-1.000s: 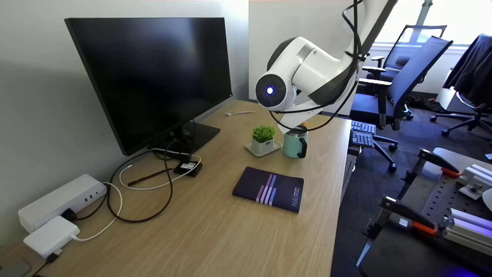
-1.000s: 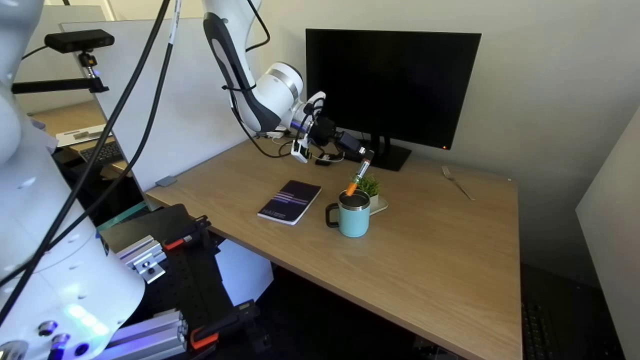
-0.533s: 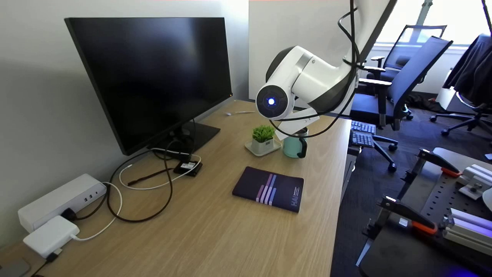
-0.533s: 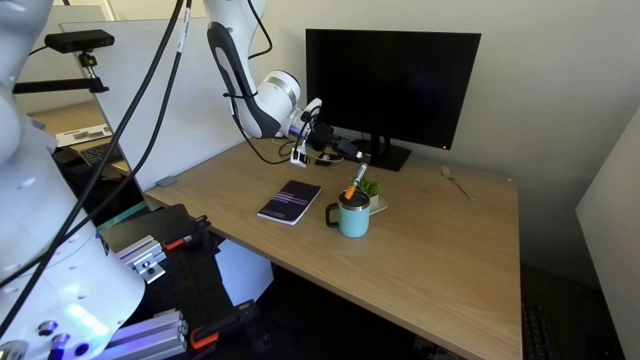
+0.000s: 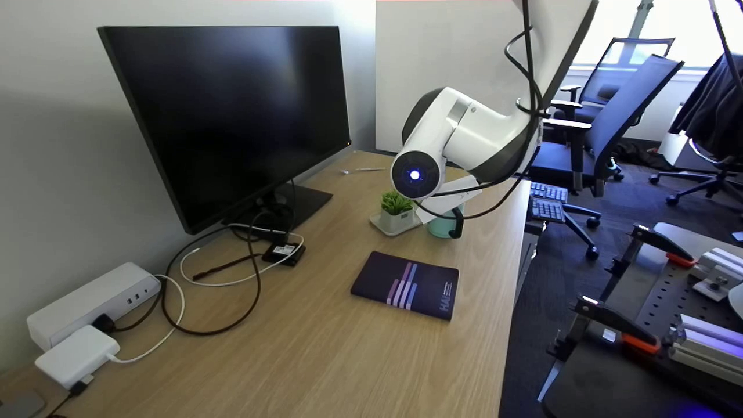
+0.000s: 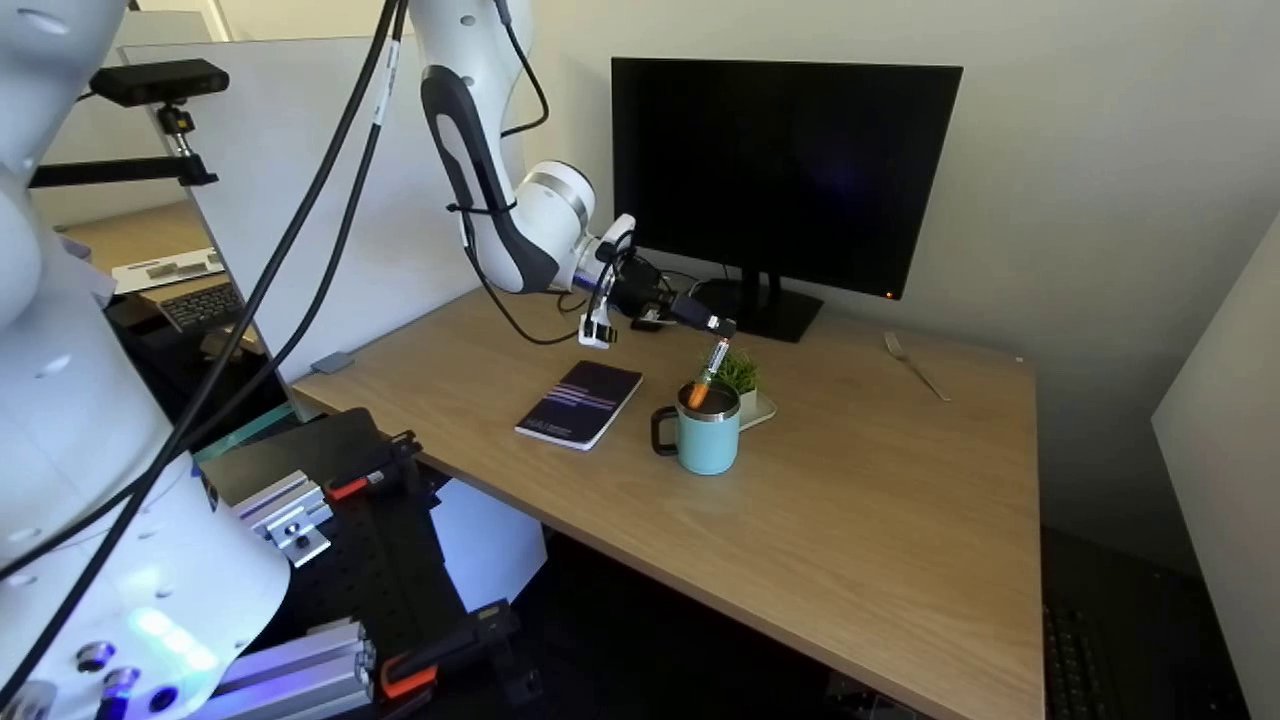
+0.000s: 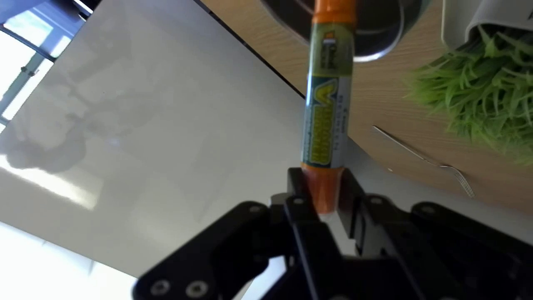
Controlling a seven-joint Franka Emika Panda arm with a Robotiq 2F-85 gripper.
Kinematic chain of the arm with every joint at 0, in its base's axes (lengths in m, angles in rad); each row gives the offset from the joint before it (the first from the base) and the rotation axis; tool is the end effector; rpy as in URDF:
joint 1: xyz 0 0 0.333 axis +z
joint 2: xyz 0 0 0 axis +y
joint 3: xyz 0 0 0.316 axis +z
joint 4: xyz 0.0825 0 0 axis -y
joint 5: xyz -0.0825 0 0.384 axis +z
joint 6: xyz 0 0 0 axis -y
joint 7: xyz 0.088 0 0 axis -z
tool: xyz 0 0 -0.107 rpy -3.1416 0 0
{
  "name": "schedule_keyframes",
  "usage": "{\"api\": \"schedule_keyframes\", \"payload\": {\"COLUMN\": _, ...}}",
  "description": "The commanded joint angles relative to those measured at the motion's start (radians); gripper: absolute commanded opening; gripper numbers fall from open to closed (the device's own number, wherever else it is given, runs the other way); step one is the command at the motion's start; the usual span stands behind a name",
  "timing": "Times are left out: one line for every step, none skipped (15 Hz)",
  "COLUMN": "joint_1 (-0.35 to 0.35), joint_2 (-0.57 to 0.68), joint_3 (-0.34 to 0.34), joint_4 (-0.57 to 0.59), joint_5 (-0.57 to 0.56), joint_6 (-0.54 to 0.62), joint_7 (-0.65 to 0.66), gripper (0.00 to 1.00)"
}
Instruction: Pick up the orange marker and put it in the blue cup
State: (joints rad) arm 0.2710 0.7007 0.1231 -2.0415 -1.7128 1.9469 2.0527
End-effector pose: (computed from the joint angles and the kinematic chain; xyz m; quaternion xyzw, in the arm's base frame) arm 0.5296 0.1518 0.0893 0.8166 -0.1107 0.4016 0.3995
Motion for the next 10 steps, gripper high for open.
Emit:
{"api": "schedule_keyframes", "payload": {"joint_1": -0.014, "joint_2": 0.034, "joint_3": 0.016, "joint_4": 0.009, "joint_5": -0.056, "joint_6": -0.049, "joint_7": 0.047, "gripper": 0.05}}
{"api": "schedule_keyframes", "payload": {"joint_1": -0.015, "joint_2": 0.042, "joint_3": 0.017, "joint_4": 0.009, "joint_5": -0.065, "joint_6": -0.051, "joint_7": 0.050, "gripper": 0.05}}
{"api": "schedule_keyframes", "payload": {"joint_1": -0.015, "joint_2": 0.049, "joint_3": 0.017, "joint_4": 0.008, "joint_5": -0.074, "joint_6": -0.056, "joint_7": 0.054, "gripper": 0.05}}
{"api": "schedule_keyframes", "payload": {"joint_1": -0.016, "joint_2": 0.056, "joint_3": 0.017, "joint_4": 0.008, "joint_5": -0.080, "joint_6": -0.062, "joint_7": 0.056, "gripper": 0.05}}
{"api": "schedule_keyframes", "payload": {"joint_1": -0.019, "joint_2": 0.064, "joint_3": 0.018, "joint_4": 0.008, "joint_5": -0.086, "joint_6": -0.066, "joint_7": 0.058, "gripper": 0.05}}
{"api": "schedule_keyframes", "payload": {"joint_1": -0.021, "joint_2": 0.068, "joint_3": 0.019, "joint_4": 0.008, "joint_5": -0.089, "joint_6": -0.068, "joint_7": 0.059, "gripper": 0.05}}
{"api": "schedule_keyframes", "payload": {"joint_1": -0.022, "joint_2": 0.071, "joint_3": 0.020, "joint_4": 0.007, "joint_5": -0.093, "joint_6": -0.069, "joint_7": 0.062, "gripper": 0.05}}
{"api": "schedule_keyframes", "payload": {"joint_1": -0.024, "joint_2": 0.074, "joint_3": 0.021, "joint_4": 0.006, "joint_5": -0.097, "joint_6": -0.067, "joint_7": 0.062, "gripper": 0.05}}
{"api": "schedule_keyframes", "payload": {"joint_1": -0.025, "joint_2": 0.077, "joint_3": 0.022, "joint_4": 0.006, "joint_5": -0.100, "joint_6": -0.068, "joint_7": 0.064, "gripper": 0.05}}
{"api": "schedule_keyframes", "payload": {"joint_1": -0.027, "joint_2": 0.079, "joint_3": 0.023, "joint_4": 0.004, "joint_5": -0.102, "joint_6": -0.068, "joint_7": 0.065, "gripper": 0.05}}
